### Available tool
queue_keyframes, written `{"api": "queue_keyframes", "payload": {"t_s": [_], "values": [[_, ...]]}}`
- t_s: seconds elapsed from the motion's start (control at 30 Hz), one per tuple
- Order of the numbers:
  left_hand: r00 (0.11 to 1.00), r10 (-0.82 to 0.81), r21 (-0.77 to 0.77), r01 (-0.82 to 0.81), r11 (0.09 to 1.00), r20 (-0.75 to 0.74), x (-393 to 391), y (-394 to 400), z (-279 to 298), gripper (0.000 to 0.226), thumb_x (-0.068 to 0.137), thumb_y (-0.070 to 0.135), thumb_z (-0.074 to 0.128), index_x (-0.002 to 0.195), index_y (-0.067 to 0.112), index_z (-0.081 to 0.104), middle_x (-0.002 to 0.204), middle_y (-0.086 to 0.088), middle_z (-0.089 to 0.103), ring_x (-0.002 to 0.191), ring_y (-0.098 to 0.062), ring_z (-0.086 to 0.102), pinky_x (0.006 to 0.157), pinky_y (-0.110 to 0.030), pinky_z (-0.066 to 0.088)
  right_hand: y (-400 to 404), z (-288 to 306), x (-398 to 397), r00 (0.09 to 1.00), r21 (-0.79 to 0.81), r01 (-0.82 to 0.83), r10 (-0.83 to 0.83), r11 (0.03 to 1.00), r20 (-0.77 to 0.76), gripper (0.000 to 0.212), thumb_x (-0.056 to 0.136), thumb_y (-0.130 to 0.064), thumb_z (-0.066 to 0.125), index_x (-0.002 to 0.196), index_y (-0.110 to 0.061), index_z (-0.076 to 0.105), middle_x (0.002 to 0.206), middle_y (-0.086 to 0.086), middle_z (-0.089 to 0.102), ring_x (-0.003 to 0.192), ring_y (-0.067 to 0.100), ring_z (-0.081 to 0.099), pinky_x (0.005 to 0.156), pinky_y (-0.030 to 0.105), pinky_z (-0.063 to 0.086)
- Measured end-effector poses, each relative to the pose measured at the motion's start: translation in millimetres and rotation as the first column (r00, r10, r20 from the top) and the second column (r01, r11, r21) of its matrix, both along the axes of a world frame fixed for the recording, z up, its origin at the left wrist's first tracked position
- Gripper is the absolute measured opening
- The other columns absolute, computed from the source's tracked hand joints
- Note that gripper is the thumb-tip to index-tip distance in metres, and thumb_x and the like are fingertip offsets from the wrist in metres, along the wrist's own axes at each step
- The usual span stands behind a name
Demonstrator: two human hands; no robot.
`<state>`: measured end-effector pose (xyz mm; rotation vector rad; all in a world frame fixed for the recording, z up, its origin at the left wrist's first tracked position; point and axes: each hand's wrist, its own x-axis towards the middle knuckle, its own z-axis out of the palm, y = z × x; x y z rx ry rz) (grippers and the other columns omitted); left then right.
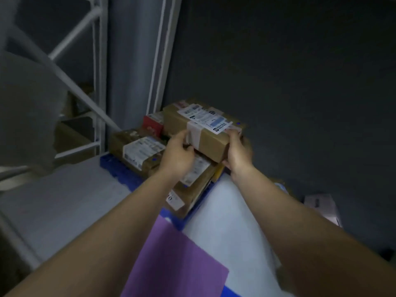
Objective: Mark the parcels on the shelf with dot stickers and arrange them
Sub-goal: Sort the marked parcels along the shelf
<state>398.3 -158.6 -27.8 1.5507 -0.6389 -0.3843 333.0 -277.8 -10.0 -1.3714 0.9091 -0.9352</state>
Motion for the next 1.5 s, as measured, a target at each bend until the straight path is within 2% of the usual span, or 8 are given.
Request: {"api": "queue_keyframes", "payload": {"t_s": [0.17,0.3,0.5,0.73,0.9,1.1,1.33,1.5], "values": [[0.982,-0.132,0.148,0.111,0.983,0.135,20.5,-40.3,-3.2,0.053,0.096,-0.002,0.04,0.147,0.01,0.03,0.152,-0.009,0.03,0.136,-0.028,0.035,0.112,-0.038,0.031,-36.0,-7.2,23.4,0.956,-0.25,0.001,-0.074,0.968,-0.284,0.079,0.076,-0.066,0.054,0.139,-0.019,0.042,0.14,0.011,0.047,0.127,0.032,0.045,0.106,0.046,0.038],[0.972,-0.183,0.231,0.146,0.962,0.148,32.0,-54.6,-5.1,0.054,0.097,0.001,0.038,0.149,0.009,0.024,0.154,-0.008,0.026,0.14,-0.023,0.028,0.116,-0.033,0.023,-36.3,-11.7,8.5,0.869,-0.623,-0.22,-0.141,0.75,-0.475,0.065,0.087,-0.051,0.057,0.145,-0.036,0.031,0.155,-0.002,0.016,0.141,0.021,0.014,0.109,0.031,0.021],[0.977,-0.186,0.282,0.15,0.948,0.107,46.2,-55.1,-3.4,0.061,0.094,-0.003,0.037,0.15,0.014,0.021,0.152,-0.013,0.031,0.132,-0.031,0.041,0.11,-0.043,0.035,-46.1,-21.0,18.7,0.856,-0.722,-0.28,-0.176,0.632,-0.486,0.041,0.086,-0.02,0.061,0.125,-0.026,0.053,0.136,0.004,0.031,0.126,0.02,0.027,0.086,0.013,0.02],[0.942,-0.222,0.464,0.084,0.882,0.253,55.9,-52.0,3.8,0.049,0.096,0.004,0.042,0.143,0.006,0.033,0.145,-0.013,0.04,0.126,-0.028,0.046,0.097,-0.031,0.042,-51.4,-20.5,49.9,0.824,-0.791,-0.309,-0.267,0.528,-0.5,0.038,0.092,-0.022,0.06,0.129,-0.016,0.054,0.132,0.013,0.035,0.121,0.029,0.039,0.095,0.031,0.037],[0.852,-0.168,0.53,-0.143,0.836,0.495,50.0,-39.9,-11.3,0.045,0.089,0.013,0.047,0.134,0.017,0.047,0.139,-0.015,0.046,0.13,-0.035,0.039,0.108,-0.053,0.031,-35.7,-19.7,22.5,0.855,-0.78,-0.227,-0.265,0.583,-0.446,0.049,0.093,-0.029,0.06,0.139,-0.019,0.045,0.137,0.012,0.033,0.124,0.026,0.038,0.094,0.023,0.032],[0.793,-0.104,0.455,-0.232,0.86,0.601,-35.5,3.9,-15.4,0.04,0.094,0.029,0.048,0.132,0.017,0.049,0.132,-0.012,0.05,0.121,-0.035,0.043,0.1,-0.043,0.037,20.7,-34.0,-92.4,0.901,-0.786,-0.155,-0.24,0.598,-0.36,0.037,0.083,-0.022,0.065,0.118,-0.012,0.062,0.12,0.015,0.048,0.114,0.032,0.048,0.096,0.024,0.033],[0.787,-0.318,0.516,-0.001,0.856,0.528,-191.0,52.0,-5.7,0.04,0.095,0.035,0.048,0.132,0.021,0.048,0.131,-0.008,0.05,0.122,-0.03,0.042,0.095,-0.039,0.037,91.5,-24.5,-262.6,0.528,-0.491,-0.535,-0.181,0.688,-0.83,0.055,0.081,-0.039,0.069,0.131,-0.027,0.049,0.139,0.005,0.033,0.128,0.027,0.027,0.106,0.035,0.026],[0.758,-0.511,0.634,0.17,0.754,0.405,-273.0,77.4,-5.0,0.04,0.095,0.039,0.049,0.128,0.018,0.05,0.128,-0.01,0.05,0.122,-0.033,0.042,0.093,-0.04,0.039,122.4,-16.1,-357.5,0.292,-0.399,-0.388,-0.3,0.831,-0.908,0.071,0.08,-0.053,0.065,0.14,-0.026,0.038,0.146,0.011,0.029,0.134,0.034,0.024,0.108,0.04,0.024]]}}
